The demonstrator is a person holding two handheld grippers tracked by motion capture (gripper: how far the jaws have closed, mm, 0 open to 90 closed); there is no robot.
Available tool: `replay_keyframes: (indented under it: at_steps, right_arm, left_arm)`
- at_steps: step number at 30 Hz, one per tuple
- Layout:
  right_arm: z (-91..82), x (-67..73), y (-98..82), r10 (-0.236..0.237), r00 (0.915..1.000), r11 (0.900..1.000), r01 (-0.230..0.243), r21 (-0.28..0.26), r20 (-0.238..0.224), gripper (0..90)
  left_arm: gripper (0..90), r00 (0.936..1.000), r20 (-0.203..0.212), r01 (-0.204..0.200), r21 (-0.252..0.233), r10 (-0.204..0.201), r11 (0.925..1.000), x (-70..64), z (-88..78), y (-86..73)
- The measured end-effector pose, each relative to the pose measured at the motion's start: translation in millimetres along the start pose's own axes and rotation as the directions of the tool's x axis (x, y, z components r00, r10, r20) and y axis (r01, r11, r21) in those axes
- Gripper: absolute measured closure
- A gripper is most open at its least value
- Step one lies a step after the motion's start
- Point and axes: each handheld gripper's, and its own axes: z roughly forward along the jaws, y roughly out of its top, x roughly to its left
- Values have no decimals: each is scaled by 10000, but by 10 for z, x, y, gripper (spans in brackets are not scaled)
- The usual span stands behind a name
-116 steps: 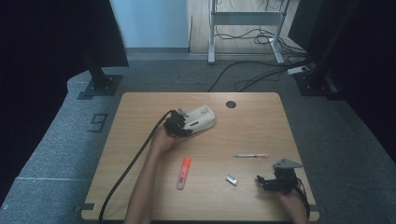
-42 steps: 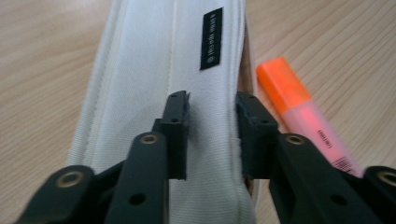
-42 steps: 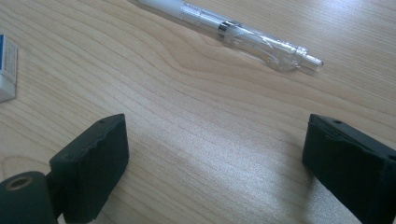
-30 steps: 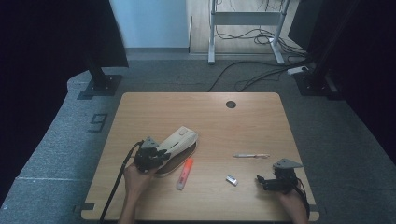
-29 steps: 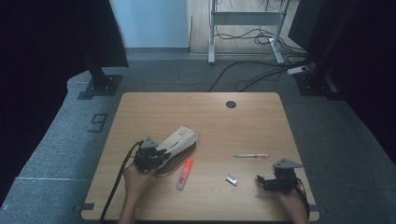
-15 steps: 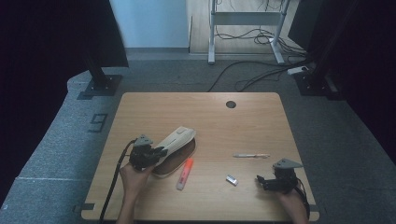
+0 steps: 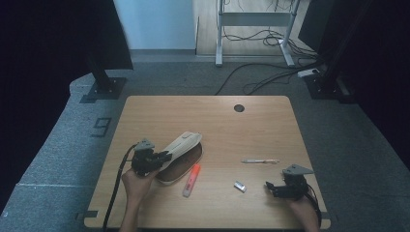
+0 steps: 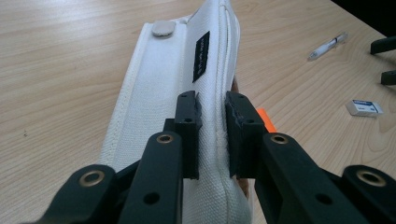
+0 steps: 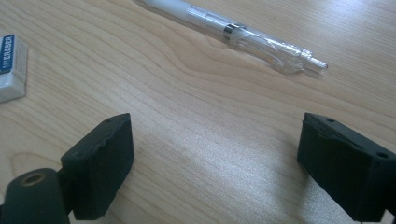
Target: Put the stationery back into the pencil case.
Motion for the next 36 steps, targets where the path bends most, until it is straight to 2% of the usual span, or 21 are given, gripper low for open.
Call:
replay_keyframes:
  at_steps: [5,10,14,24,29,36]
  right_arm:
    - [-24,-9,9,-79,9997,10000,79,-21,-250,125]
    - [-92,28,61,-201,9987,9993,186,-324,-478,133]
    - [-113,76,98,-360,9968,9988,335,-360,-708,161]
    - [-57,186,206,-642,9926,9977,616,-283,-1033,212]
    - [-23,229,266,-958,9898,9952,932,-287,-1056,232]
    - [28,154,342,-995,9905,9949,974,-264,-952,235]
  left_arm:
    - [762,9999,114,100,-135,-99,9999,23,-17,-4]
    - [761,9996,214,171,-258,-166,9995,34,-44,-3]
    - [761,9995,267,197,-287,-189,9994,40,-54,-3]
    - [761,9994,307,180,-237,-173,9996,36,-45,-9]
    - [760,9993,337,168,-202,-161,9997,34,-40,-11]
    - [759,9990,420,170,-165,-163,9997,29,-23,-14]
